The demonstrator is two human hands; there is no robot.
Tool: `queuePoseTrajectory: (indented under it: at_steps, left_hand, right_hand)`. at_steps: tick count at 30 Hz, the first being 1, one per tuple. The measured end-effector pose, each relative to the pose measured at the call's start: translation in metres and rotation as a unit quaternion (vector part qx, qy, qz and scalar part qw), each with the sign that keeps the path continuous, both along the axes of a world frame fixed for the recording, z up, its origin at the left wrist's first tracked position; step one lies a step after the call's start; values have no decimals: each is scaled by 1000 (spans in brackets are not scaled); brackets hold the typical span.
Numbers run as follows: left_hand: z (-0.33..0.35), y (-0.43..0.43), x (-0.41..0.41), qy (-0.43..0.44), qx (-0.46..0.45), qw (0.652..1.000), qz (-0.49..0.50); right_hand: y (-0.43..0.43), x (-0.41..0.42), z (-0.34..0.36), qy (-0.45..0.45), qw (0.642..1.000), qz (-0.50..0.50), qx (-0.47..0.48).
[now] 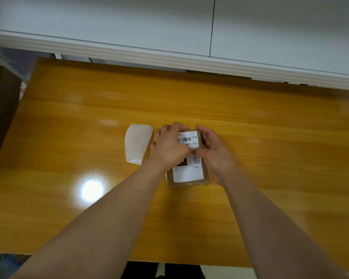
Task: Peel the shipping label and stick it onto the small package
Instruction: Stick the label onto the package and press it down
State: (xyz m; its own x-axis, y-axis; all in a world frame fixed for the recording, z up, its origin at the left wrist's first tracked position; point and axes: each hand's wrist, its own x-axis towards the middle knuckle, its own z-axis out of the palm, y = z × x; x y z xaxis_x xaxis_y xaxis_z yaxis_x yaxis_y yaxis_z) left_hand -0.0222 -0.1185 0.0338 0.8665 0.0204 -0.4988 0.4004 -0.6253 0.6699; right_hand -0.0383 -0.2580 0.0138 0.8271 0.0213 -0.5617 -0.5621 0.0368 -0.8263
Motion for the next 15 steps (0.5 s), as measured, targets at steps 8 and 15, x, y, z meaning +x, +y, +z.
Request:
queuePoseTrajectory:
  at_steps: [8, 15]
  left_hand:
    - [-2, -10, 2, -10, -3, 997, 73]
    - [-5, -18, 6, -10, -11, 990, 143]
  right_hand:
    - [16, 7, -2, -17, 993, -109, -37]
    - [24, 15, -6, -8, 986, -148, -76]
